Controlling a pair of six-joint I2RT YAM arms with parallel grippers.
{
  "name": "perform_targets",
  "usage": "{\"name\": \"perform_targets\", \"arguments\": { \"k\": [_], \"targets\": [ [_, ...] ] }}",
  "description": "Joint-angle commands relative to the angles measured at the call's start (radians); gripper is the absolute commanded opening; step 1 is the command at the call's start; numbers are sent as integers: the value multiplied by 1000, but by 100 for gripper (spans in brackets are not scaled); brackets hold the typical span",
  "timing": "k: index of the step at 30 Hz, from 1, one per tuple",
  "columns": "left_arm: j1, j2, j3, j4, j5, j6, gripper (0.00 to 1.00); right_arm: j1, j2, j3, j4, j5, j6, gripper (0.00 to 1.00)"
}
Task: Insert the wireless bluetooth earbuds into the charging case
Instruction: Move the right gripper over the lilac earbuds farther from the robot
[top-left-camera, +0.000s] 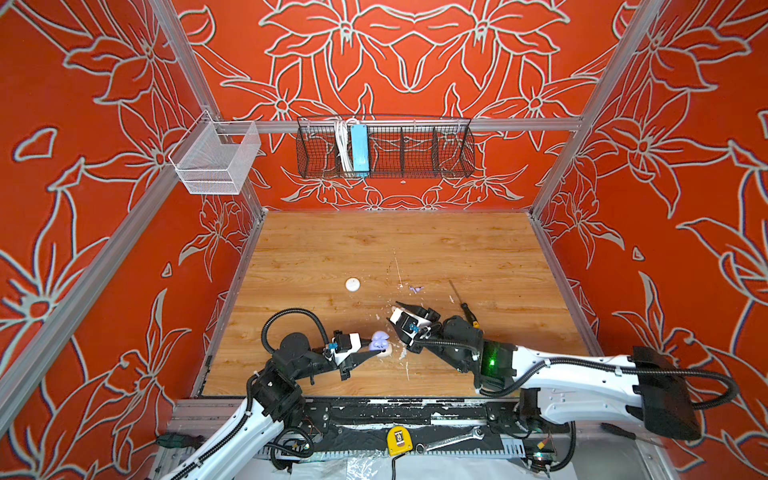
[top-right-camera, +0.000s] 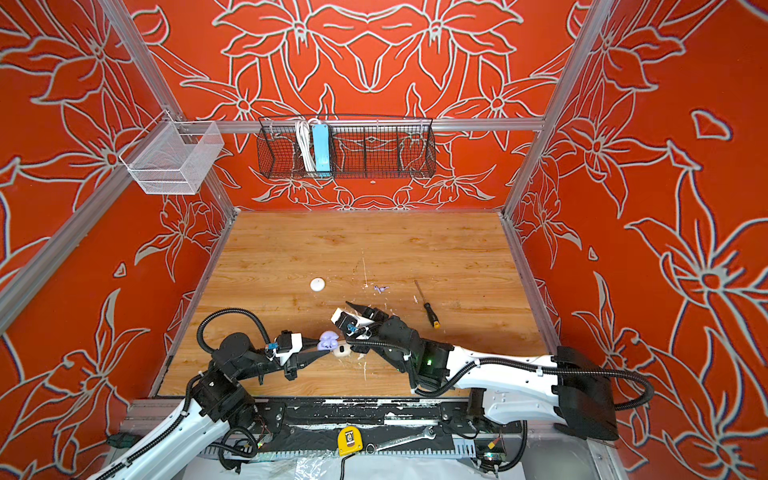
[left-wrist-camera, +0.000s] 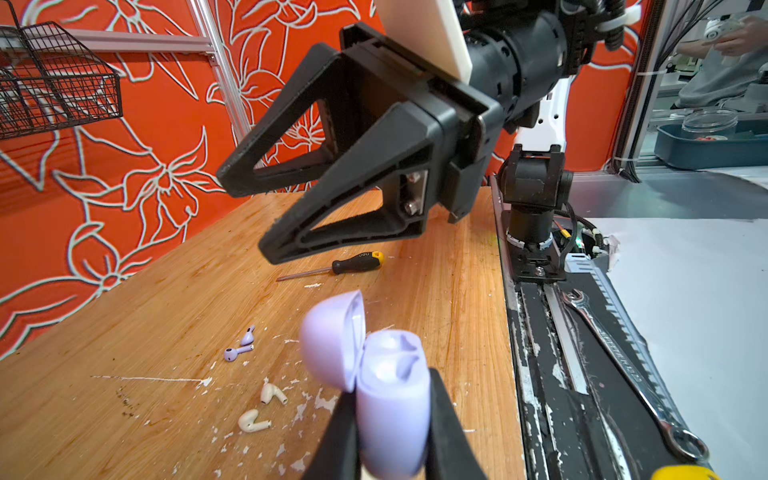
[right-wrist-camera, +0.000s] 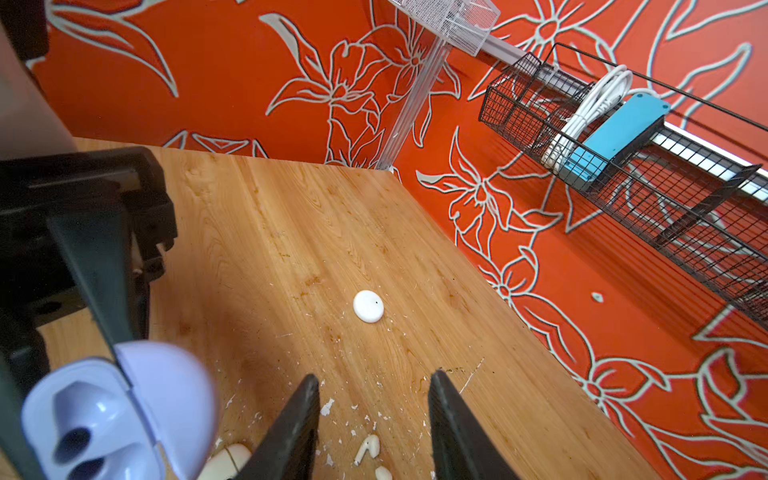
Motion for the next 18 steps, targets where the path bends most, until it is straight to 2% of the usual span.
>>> {"name": "perform_targets", "arguments": {
  "k": [1, 4, 6, 10, 12, 15, 18],
  "targets": [
    [-2, 19, 34, 7, -39, -31, 0, -18, -27, 14, -18, 20, 57, 46],
    [7, 78, 51, 34, -106, -95, 0, -65, -34, 45, -76, 48, 150, 45],
    [56, 136, 65, 61, -90, -146, 0, -136, -32, 73, -147, 43, 265, 45],
    [305, 300, 66, 269, 168, -342, 0, -304, 17, 148, -327, -5, 502, 45],
    [377, 373, 71, 344, 224, -400, 0, -356, 66, 187, -406, 3, 579, 48],
    [386, 409, 80, 343, 233, -383, 0, -441, 179, 252, -520, -81, 667, 49],
    [385, 373, 70, 317, 231, -368, 0, -505, 326, 335, -595, -210, 698, 47]
  ]
}}
